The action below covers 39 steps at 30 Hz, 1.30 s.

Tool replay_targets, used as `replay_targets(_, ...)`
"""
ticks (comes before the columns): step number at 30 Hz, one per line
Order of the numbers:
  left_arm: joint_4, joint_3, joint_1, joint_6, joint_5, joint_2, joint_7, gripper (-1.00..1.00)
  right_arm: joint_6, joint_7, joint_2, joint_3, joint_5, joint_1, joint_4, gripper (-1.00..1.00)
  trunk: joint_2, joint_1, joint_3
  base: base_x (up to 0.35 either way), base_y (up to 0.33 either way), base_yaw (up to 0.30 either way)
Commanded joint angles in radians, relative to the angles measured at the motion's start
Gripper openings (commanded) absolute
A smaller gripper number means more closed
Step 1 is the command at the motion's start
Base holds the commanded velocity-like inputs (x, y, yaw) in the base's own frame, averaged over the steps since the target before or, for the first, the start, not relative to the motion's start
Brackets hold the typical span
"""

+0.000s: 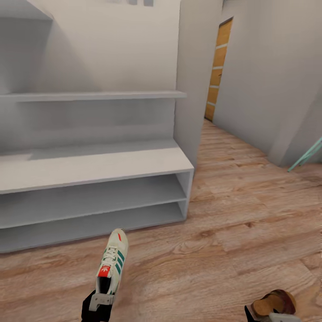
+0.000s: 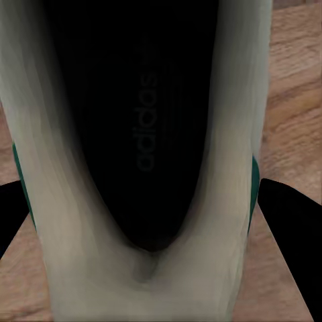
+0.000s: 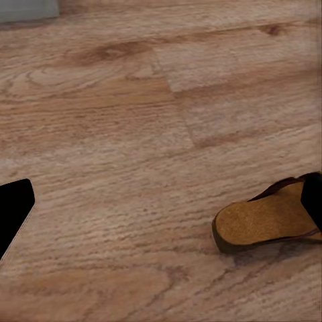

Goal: Pick up the two gym shoes and the two sandals from the corridor floor and place them onto the hallstand (shoe rack) in the corridor, making sure they are on the rack and not on the floor. Arrange them so the two gym shoes are next to each other and the two sandals are next to each other.

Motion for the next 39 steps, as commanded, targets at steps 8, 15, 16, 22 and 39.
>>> replay_targets(8, 0.002, 0.003, 0.0, -0.004, -0.009, 0.0, -0.003, -1.0, -0.003, 0.006, 0.001, -0.005, 0.009, 0.0, -0.002, 1.0, 0.0, 0.0, 0.004, 0.087, 0.142, -0.298)
replay_targets(15, 0.004, 0.002, 0.0, -0.004, -0.01, 0.0, -0.003, -1.0, -0.003, 0.006, 0.001, -0.005, 0.009, 0.0, -0.002, 1.0, 0.0, 0.0, 0.008, 0.006, 0.009, -0.298)
replay_targets(16, 0.005, 0.002, 0.0, -0.004, -0.01, -0.001, -0.003, -1.0, -0.003, 0.006, 0.001, -0.005, 0.009, 0.0, -0.002, 1.0, 0.0, 0.0, 0.008, 0.0, 0.001, -0.298)
replay_targets(22, 0.007, 0.001, 0.0, -0.004, -0.01, -0.002, -0.004, -1.0, -0.003, 0.006, 0.001, -0.005, 0.009, 0.0, -0.002, 1.0, 0.0, 0.0, 0.012, 0.0, 0.0, -0.298)
replay_targets(39, 0.007, 0.001, 0.0, -0.004, -0.01, -0.002, -0.006, -1.0, -0.003, 0.006, 0.001, -0.005, 0.009, 0.0, -0.003, 1.0, 0.0, 0.0, 0.022, 0.0, 0.0, -0.298)
